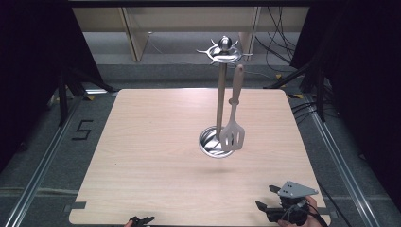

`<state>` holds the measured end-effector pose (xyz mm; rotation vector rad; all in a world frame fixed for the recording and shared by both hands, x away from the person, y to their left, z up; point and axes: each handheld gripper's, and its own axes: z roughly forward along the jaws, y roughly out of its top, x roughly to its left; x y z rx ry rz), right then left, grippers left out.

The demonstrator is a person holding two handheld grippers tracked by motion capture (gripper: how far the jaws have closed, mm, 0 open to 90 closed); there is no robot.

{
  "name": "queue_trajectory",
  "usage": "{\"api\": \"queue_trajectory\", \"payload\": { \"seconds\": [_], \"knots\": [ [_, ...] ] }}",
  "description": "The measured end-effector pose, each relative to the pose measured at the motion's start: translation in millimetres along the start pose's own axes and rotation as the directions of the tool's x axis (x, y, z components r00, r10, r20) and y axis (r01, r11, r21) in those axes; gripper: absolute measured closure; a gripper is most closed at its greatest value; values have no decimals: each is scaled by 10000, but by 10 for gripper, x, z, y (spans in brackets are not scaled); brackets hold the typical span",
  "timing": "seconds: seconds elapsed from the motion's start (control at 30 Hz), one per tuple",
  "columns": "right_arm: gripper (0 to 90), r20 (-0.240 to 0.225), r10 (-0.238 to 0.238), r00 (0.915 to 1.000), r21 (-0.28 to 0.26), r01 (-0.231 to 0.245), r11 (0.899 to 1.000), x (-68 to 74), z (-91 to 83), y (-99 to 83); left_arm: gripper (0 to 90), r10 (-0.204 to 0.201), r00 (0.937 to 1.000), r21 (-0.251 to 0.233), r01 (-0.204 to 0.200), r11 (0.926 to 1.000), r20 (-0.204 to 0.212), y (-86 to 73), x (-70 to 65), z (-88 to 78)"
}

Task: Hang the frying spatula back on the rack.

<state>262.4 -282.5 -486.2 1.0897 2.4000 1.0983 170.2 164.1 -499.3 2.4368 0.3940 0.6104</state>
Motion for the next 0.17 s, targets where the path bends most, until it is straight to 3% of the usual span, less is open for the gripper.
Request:
{"api": "queue_trajectory", "payload": {
  "seconds": [0.03, 0.13, 0.17],
  "knots": [
    [255, 0, -164, 9999, -53, 164, 9999, -14, 3, 2, 170, -17, 10000, -17, 17, 10000, 18, 0, -3, 1],
    [256, -185, -82, 9998, -65, 81, 9999, -19, 5, 1, 170, -20, 10000, -29, 20, 10000, 6, 2, -3, 0],
    [256, -46, 313, 9995, -31, -313, 9995, 7, -8, -4, 170, -4, 10000, -13, 4, 10000, -10, 2, -1, -1]
  ]
}}
